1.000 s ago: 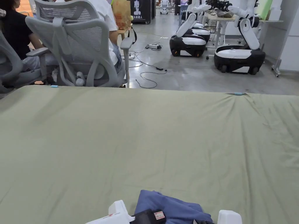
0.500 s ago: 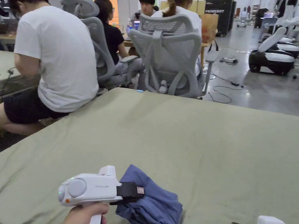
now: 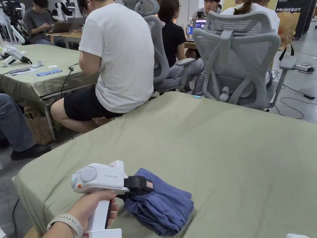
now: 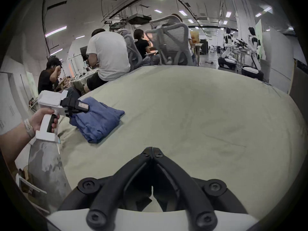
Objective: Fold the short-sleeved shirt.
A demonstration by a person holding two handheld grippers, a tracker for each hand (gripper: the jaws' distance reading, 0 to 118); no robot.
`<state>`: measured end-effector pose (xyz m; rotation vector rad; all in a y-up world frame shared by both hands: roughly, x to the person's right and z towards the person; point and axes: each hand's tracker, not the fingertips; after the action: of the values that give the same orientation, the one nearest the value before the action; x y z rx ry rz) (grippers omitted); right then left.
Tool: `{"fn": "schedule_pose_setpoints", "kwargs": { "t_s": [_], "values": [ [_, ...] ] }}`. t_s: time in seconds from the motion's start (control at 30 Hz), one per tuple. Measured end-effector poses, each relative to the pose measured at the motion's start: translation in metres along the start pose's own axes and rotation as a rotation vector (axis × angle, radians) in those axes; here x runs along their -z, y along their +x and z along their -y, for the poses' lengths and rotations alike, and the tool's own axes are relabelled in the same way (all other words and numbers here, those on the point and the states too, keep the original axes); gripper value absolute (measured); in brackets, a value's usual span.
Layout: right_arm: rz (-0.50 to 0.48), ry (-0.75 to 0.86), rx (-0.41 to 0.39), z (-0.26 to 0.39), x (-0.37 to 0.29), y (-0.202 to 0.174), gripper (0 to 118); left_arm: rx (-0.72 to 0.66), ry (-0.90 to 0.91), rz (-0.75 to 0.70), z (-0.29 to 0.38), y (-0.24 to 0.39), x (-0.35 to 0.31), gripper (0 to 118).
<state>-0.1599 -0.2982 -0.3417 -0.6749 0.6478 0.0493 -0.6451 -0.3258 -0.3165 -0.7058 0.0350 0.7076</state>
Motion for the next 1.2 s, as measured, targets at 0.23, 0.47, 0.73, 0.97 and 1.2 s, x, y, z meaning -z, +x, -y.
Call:
{"fn": "schedule_pose_setpoints", "kwargs": {
  "t_s": [0.23,0.47,0.73,0.97,1.2],
  "values": [
    [0.002,0.019,-0.010,0.001,-0.019,0.008,0,0.153,0.161,-0.248,-0.017,0.008,-0.045,27],
    [0.159,0.083,0.005,-0.013,-0.070,0.037,0,0.454,0.249,-0.302,0.057,0.150,-0.059,0],
    [0.357,0.210,-0.009,-0.020,-0.173,0.093,0,0.618,0.388,-0.086,0.157,0.326,-0.049,0],
    [0.512,0.298,-0.054,-0.013,-0.255,0.148,0,0.703,0.453,-0.002,0.210,0.418,-0.047,0],
    [0.618,0.360,-0.042,-0.005,-0.286,0.180,0,0.768,0.464,0.028,0.240,0.464,-0.042,0]
  ]
}}
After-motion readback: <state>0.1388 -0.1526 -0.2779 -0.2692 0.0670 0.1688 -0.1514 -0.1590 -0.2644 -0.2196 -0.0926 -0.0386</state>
